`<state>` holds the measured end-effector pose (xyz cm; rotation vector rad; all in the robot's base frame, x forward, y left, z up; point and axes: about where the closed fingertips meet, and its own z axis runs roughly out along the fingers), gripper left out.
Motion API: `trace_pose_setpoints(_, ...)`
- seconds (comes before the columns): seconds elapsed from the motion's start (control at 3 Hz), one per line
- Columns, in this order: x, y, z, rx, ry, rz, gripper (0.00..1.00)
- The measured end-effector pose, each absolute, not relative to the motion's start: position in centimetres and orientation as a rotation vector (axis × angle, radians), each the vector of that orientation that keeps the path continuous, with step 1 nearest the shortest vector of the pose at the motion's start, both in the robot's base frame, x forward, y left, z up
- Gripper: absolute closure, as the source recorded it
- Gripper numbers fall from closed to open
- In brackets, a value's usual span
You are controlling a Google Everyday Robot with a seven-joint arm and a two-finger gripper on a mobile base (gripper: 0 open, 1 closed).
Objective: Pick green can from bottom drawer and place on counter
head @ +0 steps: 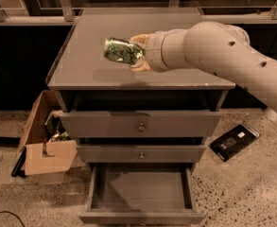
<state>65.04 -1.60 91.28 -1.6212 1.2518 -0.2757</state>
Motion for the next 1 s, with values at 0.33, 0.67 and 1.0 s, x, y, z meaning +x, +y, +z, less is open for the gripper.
trace_pose_setpoints(0.33,65.9,-1.9,89.5,-1.64,1.286,-0.286,1.0)
trace_pose_setpoints(0.67,66.7,-3.2,86.9,-1.64,1.345,-0.28,1.0)
trace_pose_setpoints(1.0,67.2,-4.3,85.5,-1.659,1.342,-0.285,1.0)
